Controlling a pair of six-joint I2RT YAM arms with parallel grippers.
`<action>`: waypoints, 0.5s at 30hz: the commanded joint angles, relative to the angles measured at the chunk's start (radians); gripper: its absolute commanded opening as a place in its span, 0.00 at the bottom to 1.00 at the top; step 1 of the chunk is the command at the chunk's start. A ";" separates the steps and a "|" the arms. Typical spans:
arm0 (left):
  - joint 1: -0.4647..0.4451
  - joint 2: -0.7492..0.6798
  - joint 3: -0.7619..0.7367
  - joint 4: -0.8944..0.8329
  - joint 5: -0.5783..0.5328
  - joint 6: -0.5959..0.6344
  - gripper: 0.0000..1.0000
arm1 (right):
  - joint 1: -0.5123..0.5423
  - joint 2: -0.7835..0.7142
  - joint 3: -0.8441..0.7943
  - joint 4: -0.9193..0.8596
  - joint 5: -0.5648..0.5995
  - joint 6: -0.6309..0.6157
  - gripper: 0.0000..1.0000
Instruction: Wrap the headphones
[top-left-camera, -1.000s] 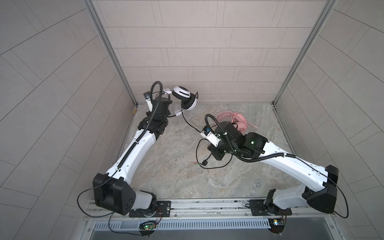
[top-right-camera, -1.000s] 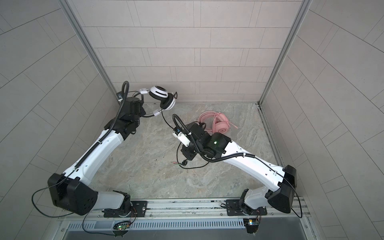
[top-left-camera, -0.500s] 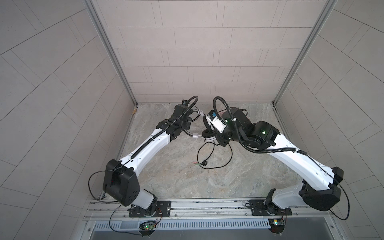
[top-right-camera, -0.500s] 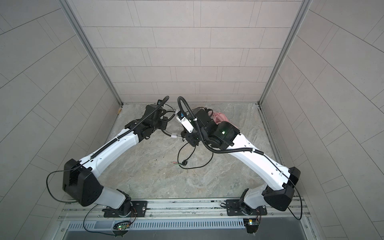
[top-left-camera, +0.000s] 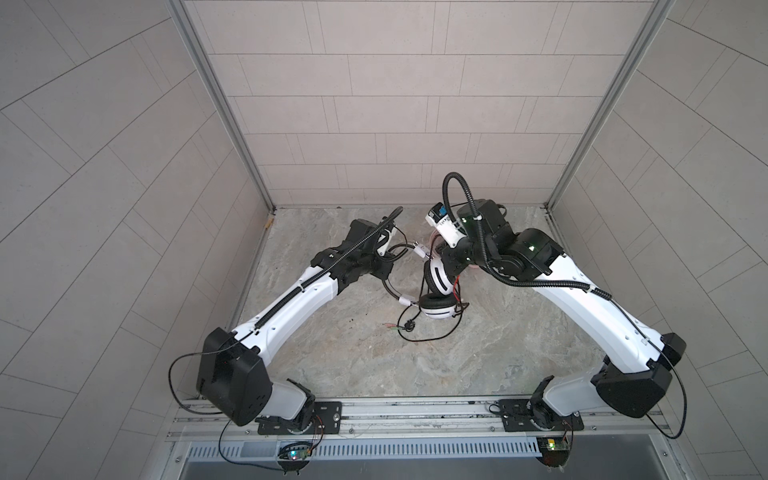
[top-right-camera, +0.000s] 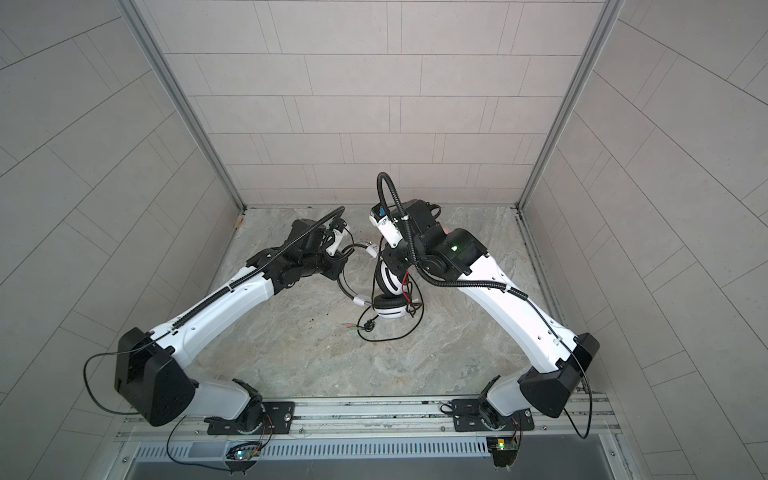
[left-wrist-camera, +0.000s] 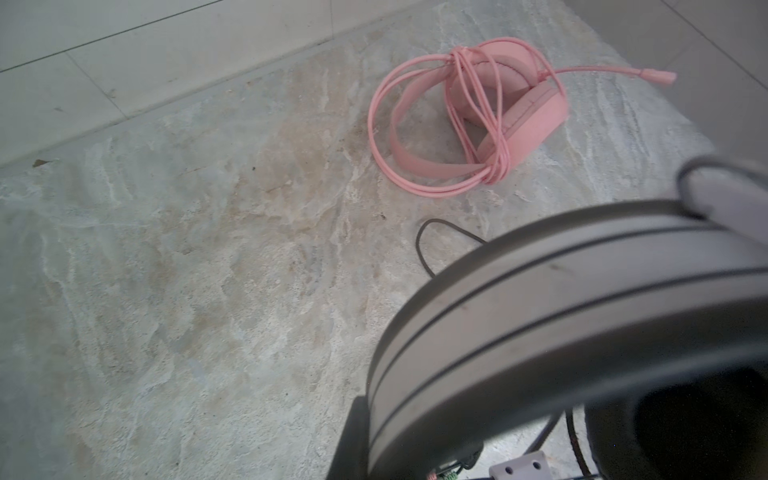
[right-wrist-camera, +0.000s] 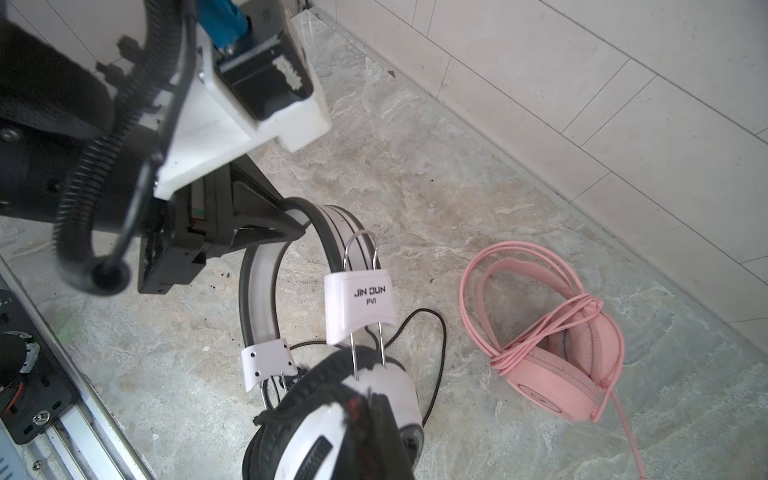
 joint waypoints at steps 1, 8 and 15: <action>-0.018 -0.045 0.046 0.016 0.148 -0.006 0.00 | -0.026 0.003 0.004 -0.008 -0.003 -0.003 0.00; -0.017 -0.120 0.010 -0.023 0.192 -0.006 0.00 | -0.131 0.008 -0.056 0.011 -0.011 0.027 0.00; -0.005 -0.246 -0.059 -0.022 0.208 0.004 0.00 | -0.197 0.019 -0.123 0.071 -0.081 0.056 0.00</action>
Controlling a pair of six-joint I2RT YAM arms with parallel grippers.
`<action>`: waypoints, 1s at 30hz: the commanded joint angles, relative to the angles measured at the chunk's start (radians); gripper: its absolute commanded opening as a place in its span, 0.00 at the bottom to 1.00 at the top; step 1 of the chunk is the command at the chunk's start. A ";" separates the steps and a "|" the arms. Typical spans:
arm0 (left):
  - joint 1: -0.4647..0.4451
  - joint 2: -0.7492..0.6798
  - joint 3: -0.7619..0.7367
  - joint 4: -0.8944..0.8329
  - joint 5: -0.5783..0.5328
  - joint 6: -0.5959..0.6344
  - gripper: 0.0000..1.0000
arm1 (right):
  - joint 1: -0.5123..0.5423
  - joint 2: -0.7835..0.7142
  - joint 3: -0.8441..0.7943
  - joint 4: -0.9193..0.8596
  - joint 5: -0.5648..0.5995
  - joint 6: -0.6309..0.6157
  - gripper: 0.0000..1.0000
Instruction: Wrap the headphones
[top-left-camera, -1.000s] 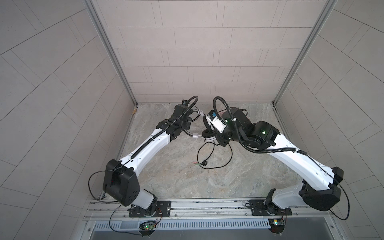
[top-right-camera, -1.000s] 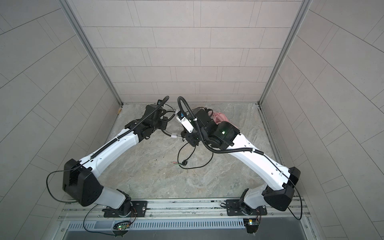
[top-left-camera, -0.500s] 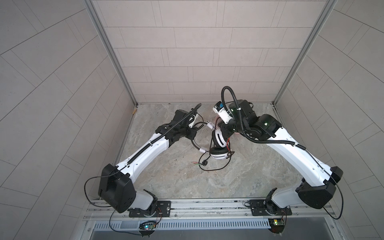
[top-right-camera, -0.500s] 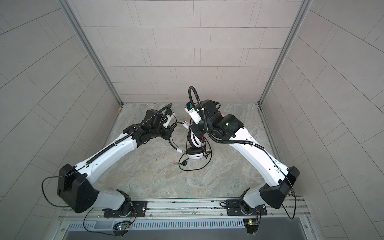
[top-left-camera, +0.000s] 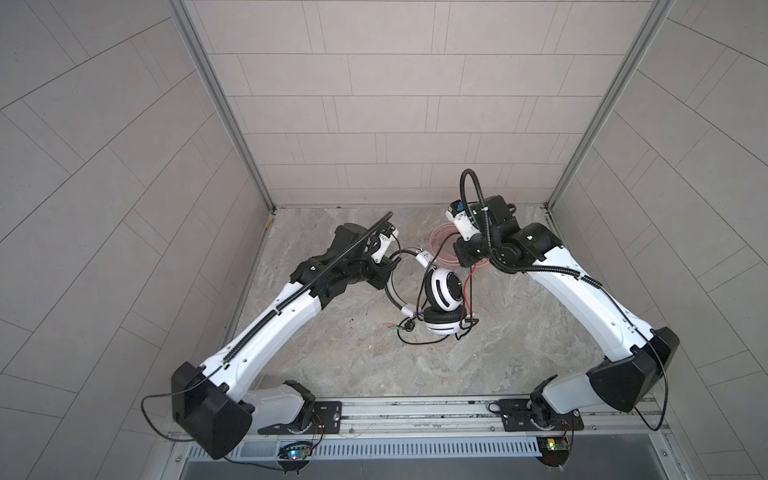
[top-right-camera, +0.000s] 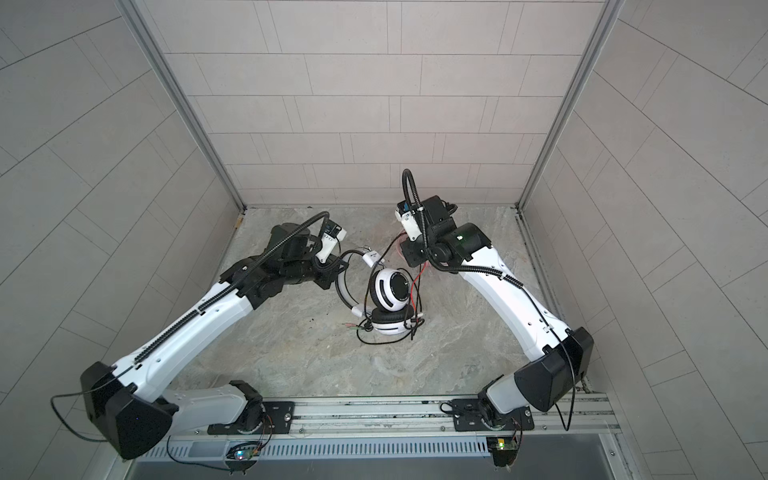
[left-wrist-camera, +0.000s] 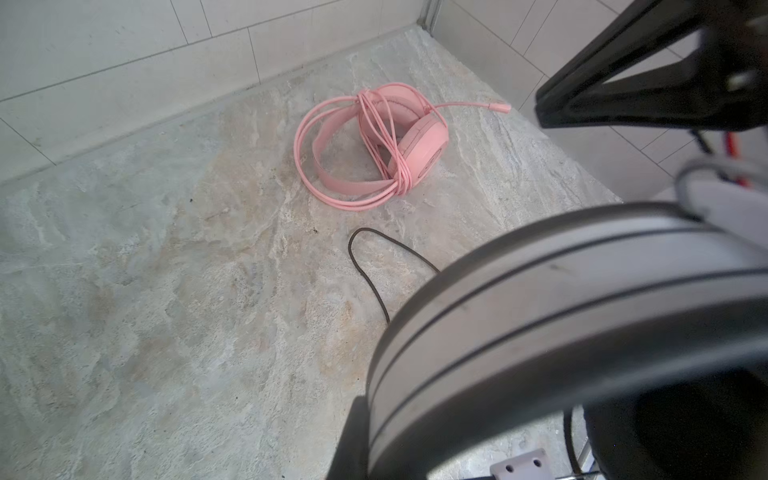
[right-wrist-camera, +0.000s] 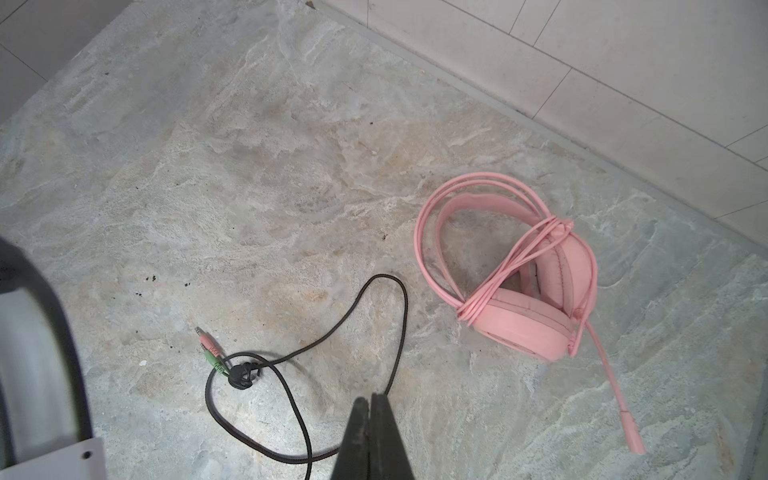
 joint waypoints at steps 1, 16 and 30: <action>0.011 -0.052 -0.012 0.015 0.072 -0.002 0.00 | -0.010 0.008 -0.008 0.042 -0.046 0.019 0.00; 0.116 -0.192 -0.033 -0.116 -0.123 0.038 0.00 | -0.024 0.045 0.021 0.011 -0.112 0.057 0.02; 0.116 -0.209 -0.042 -0.237 -0.144 0.111 0.00 | -0.025 0.096 0.141 -0.186 -0.076 -0.001 0.04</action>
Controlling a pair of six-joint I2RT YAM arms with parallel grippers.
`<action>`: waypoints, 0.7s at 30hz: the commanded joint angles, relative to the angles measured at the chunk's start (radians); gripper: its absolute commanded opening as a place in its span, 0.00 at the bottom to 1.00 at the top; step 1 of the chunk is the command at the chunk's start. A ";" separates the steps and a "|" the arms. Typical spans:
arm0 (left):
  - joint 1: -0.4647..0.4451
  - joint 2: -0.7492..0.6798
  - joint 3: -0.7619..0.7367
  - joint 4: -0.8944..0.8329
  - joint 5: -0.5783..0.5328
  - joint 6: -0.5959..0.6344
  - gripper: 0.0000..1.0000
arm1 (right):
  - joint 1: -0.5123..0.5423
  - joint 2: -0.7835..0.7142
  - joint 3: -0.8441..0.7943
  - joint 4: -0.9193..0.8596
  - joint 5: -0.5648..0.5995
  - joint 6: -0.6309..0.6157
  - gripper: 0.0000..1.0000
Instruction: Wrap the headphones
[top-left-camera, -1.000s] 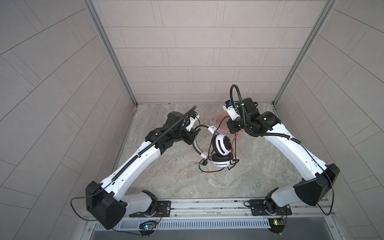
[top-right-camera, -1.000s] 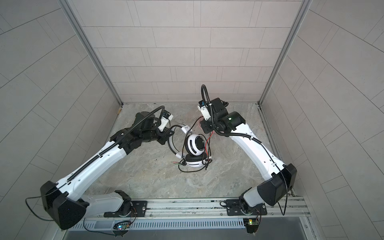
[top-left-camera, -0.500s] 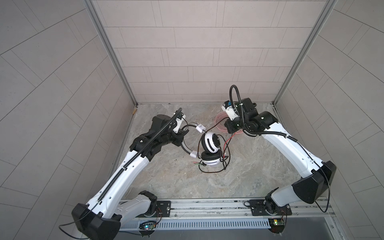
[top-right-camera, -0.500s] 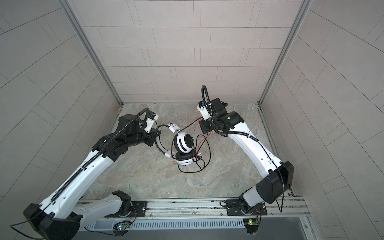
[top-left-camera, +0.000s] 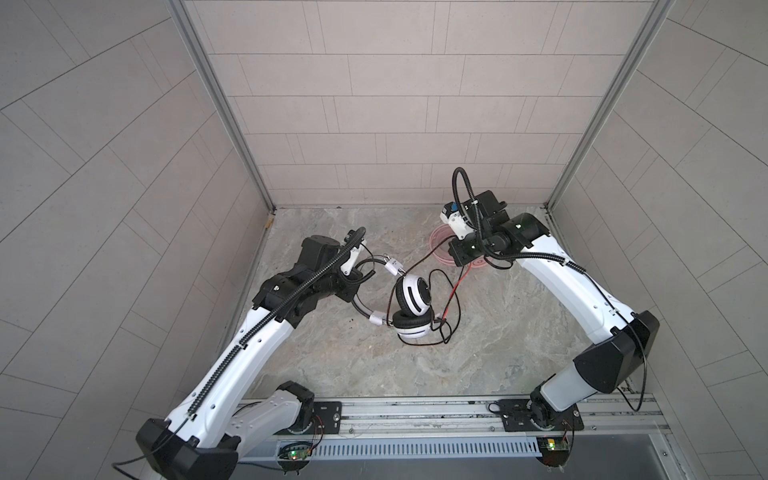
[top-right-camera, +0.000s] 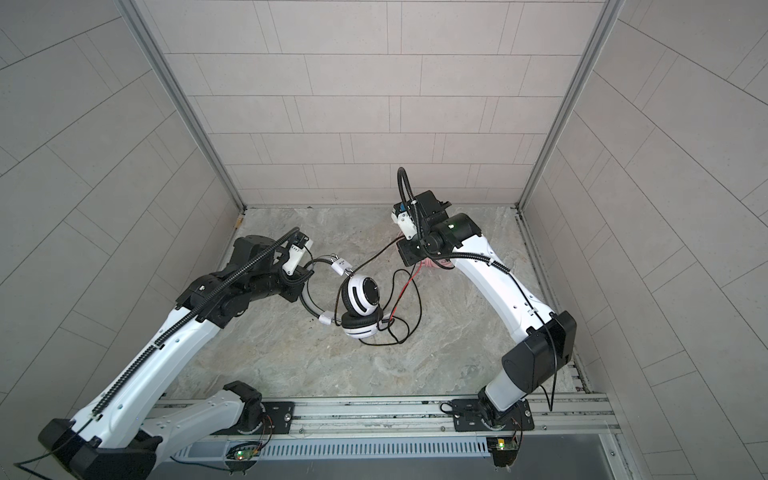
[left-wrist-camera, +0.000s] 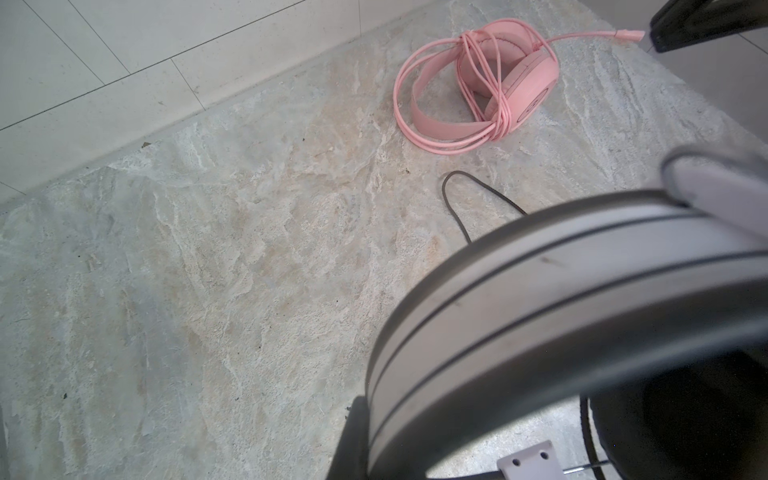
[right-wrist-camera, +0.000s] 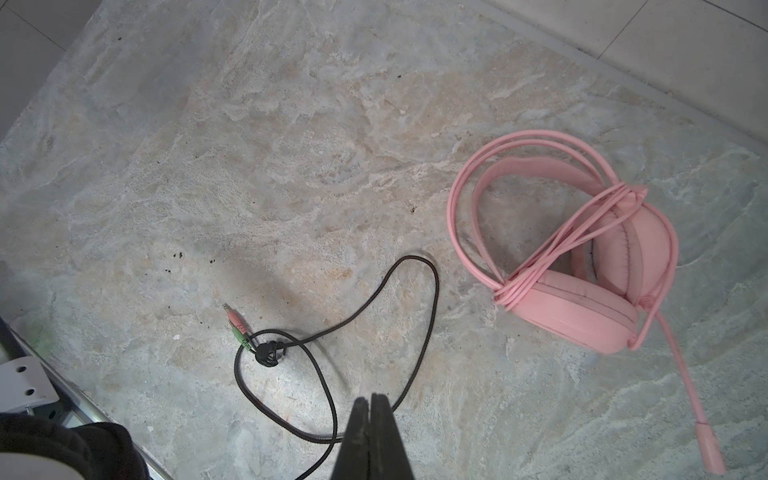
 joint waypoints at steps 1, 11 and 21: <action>0.002 -0.032 -0.005 0.002 0.040 0.002 0.00 | -0.006 -0.008 0.023 -0.052 0.010 -0.016 0.04; 0.004 -0.051 -0.010 -0.014 0.183 0.011 0.00 | -0.013 0.041 0.025 -0.035 0.053 -0.023 0.04; 0.004 -0.104 -0.043 0.200 0.543 -0.197 0.00 | -0.013 0.062 -0.143 0.256 -0.181 0.069 0.04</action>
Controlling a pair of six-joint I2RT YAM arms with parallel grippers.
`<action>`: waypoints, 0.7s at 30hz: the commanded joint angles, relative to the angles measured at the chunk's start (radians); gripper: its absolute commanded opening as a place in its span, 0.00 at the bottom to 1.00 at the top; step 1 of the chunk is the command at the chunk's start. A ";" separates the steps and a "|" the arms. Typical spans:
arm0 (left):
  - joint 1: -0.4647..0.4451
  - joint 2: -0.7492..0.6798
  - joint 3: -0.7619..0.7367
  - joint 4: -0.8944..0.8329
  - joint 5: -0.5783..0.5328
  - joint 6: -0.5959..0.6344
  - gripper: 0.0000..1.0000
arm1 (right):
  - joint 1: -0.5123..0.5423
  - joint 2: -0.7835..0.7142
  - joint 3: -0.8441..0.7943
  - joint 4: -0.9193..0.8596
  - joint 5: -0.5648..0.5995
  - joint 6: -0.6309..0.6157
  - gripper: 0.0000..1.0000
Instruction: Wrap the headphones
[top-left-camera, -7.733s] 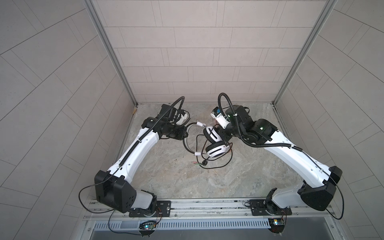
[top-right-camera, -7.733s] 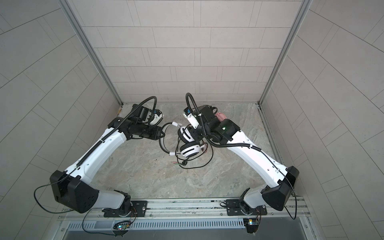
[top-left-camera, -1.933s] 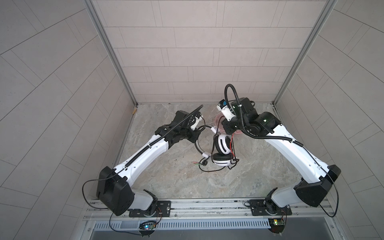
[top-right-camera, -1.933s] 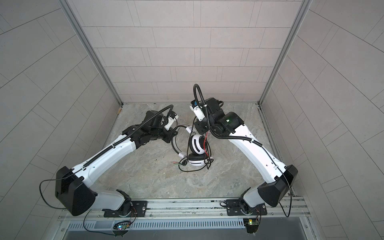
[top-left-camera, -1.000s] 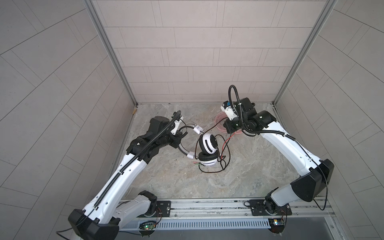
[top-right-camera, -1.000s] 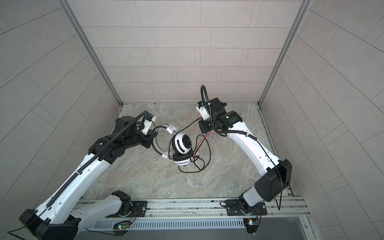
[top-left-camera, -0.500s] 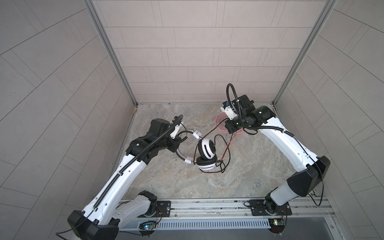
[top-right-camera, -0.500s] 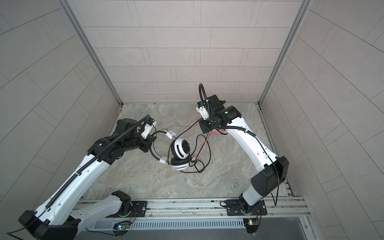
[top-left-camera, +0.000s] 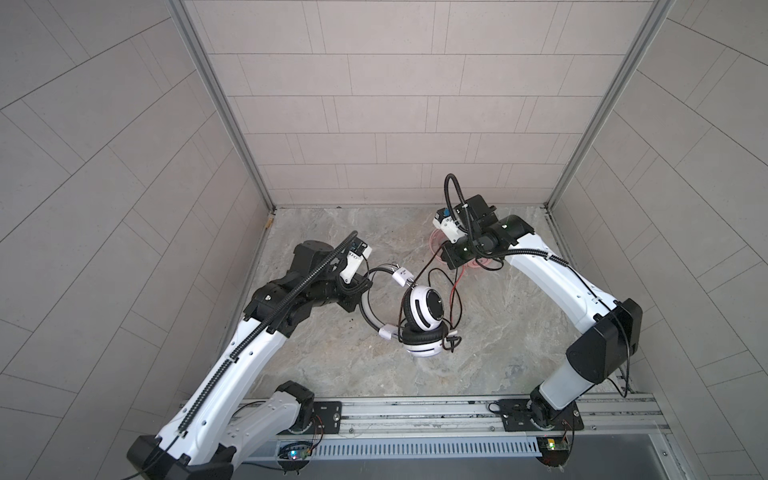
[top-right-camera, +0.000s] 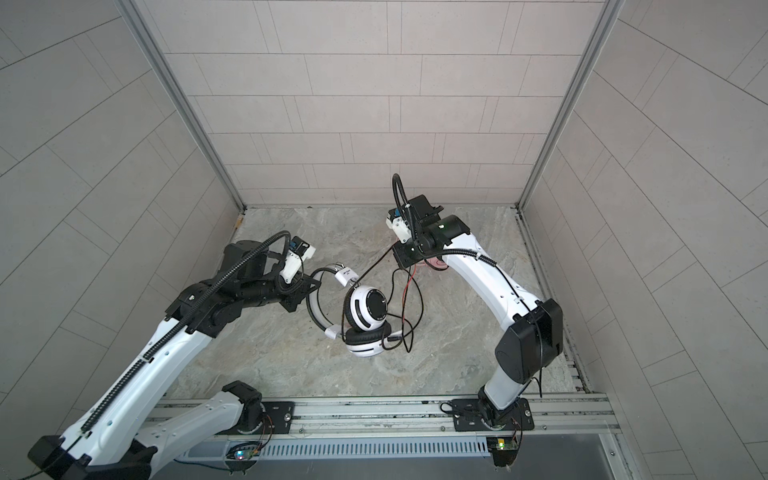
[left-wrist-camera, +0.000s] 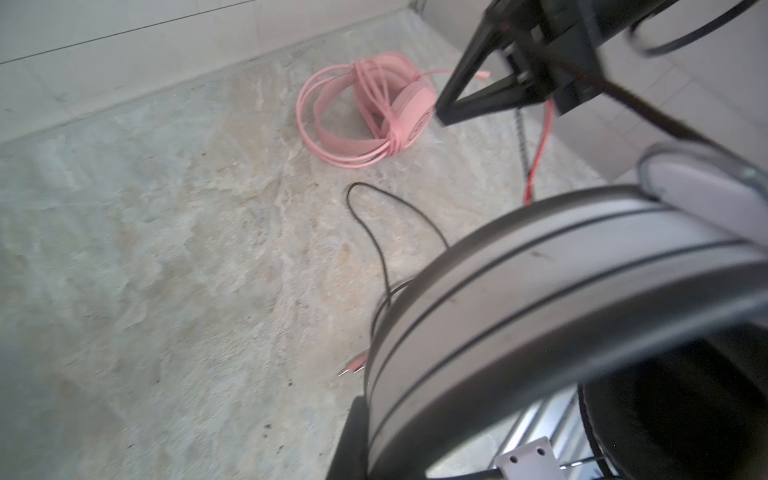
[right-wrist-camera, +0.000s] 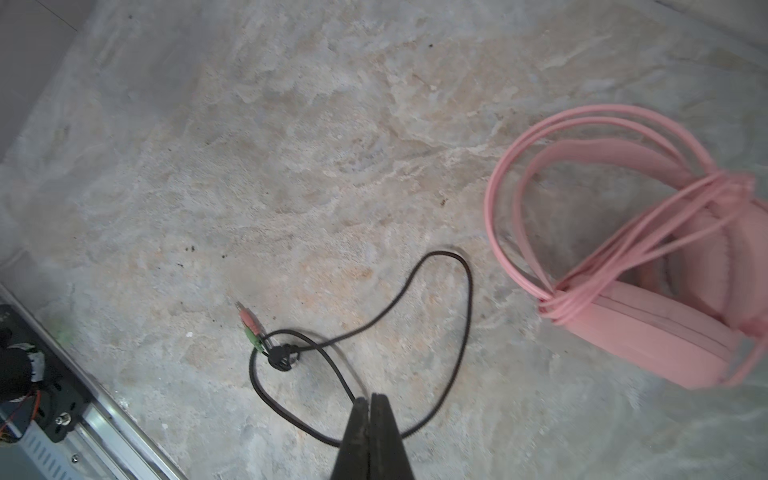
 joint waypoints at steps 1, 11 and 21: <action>0.002 -0.027 -0.012 0.208 0.249 -0.161 0.00 | -0.007 -0.002 -0.067 0.152 -0.082 0.053 0.04; 0.018 -0.008 -0.036 0.530 0.286 -0.426 0.00 | -0.005 -0.075 -0.295 0.453 -0.237 0.171 0.12; 0.048 0.018 -0.077 0.829 0.252 -0.664 0.00 | 0.001 -0.075 -0.481 0.823 -0.390 0.373 0.27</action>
